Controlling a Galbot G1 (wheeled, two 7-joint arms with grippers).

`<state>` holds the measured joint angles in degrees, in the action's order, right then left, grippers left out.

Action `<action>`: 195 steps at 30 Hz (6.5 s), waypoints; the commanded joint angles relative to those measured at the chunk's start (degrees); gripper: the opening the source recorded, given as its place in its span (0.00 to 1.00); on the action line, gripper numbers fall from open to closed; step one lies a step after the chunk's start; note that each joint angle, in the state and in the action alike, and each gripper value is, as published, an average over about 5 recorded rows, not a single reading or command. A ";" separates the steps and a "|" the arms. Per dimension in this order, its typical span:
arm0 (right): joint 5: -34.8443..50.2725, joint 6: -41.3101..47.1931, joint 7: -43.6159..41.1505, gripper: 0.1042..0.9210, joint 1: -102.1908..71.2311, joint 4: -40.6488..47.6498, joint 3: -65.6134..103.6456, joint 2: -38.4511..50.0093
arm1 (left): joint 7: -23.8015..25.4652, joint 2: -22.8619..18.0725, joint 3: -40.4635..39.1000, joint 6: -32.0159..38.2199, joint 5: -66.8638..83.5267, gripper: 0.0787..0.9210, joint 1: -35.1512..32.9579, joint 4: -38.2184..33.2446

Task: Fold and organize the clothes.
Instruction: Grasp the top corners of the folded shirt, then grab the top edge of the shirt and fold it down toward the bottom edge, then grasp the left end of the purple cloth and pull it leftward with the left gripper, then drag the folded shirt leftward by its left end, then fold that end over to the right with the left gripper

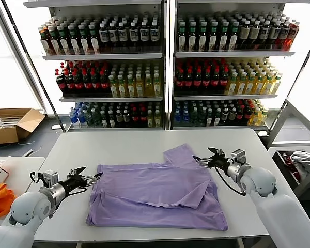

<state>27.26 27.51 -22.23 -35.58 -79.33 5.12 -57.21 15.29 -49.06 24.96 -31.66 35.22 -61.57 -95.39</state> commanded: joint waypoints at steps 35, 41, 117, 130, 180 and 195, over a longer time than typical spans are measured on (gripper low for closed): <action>-3.50 -1.38 -0.96 0.40 13.48 22.95 -8.82 -11.92 | 0.82 -1.59 -10.14 1.43 2.66 0.36 9.14 10.99; 3.65 -0.99 0.80 0.19 11.10 16.26 -4.82 -10.31 | -0.61 -1.36 -8.89 1.73 4.21 0.15 9.38 8.95; -1.05 -33.49 7.80 0.88 -66.76 -40.60 47.70 -13.46 | -34.99 -16.44 1.22 10.75 -9.26 0.88 -29.19 -27.68; -0.05 -33.56 7.95 0.88 -66.49 -40.88 48.18 -11.68 | -36.50 -18.51 -2.63 8.20 -9.20 0.88 -29.11 -23.21; 1.63 -33.98 8.41 0.88 -67.19 -43.09 45.18 -12.04 | -13.60 10.63 27.10 7.70 6.37 0.02 -24.22 -19.98; -0.08 -33.11 8.32 0.88 -66.73 -43.46 44.68 -12.84 | -14.86 2.83 1.53 3.95 3.65 0.02 -15.50 -30.53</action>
<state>27.71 -5.70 -13.92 -102.44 -122.74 49.95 -69.80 0.01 -42.57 41.88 -26.35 40.85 -82.44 -119.18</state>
